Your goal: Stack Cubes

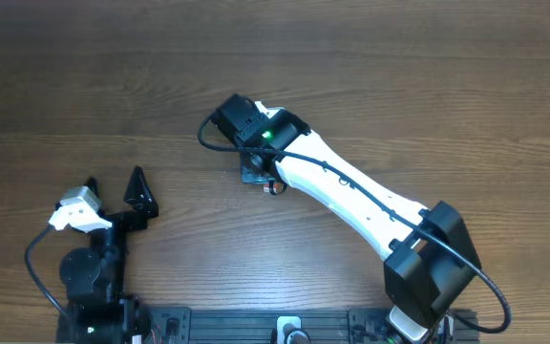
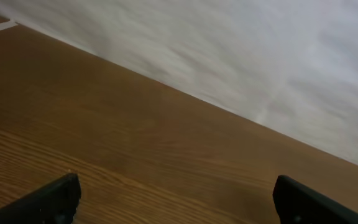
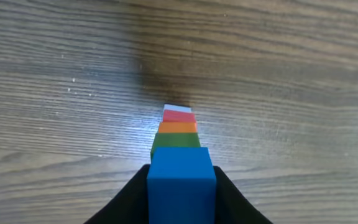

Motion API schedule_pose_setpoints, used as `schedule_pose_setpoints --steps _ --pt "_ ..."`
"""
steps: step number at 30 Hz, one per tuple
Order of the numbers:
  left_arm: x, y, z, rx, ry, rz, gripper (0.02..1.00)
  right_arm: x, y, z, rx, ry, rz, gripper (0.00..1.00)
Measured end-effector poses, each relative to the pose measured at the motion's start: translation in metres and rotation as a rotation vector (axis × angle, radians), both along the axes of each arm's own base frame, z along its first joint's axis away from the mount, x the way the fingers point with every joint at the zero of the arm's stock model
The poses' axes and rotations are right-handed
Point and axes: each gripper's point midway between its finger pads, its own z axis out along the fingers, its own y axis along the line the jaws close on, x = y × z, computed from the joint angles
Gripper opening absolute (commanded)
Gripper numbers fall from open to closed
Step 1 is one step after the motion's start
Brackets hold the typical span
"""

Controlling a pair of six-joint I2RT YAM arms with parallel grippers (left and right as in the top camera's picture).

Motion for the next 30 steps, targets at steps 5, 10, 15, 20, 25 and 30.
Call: schedule_pose_setpoints --steps 5,10,15,20,25,30 --pt "0.0 0.0 0.0 0.0 0.0 0.0 1.0 0.0 0.0 -0.001 -0.002 0.001 -0.001 0.461" --pt "0.0 0.0 0.0 0.0 0.0 0.0 1.0 0.0 0.0 -0.001 -0.002 0.001 0.001 0.809" --pt "0.0 0.0 0.0 0.0 0.0 0.0 1.0 0.002 0.002 -0.001 0.004 -0.006 0.005 0.993" --pt "0.0 0.0 0.0 0.0 0.0 0.0 1.0 0.016 0.015 0.005 0.051 -0.064 0.034 0.993" --pt "0.0 0.0 0.0 0.0 0.0 0.0 1.0 0.037 0.018 0.026 0.078 -0.126 0.068 0.991" --pt "0.0 0.0 0.0 0.0 0.0 0.0 1.0 0.073 -0.017 0.047 0.054 -0.197 0.035 0.993"
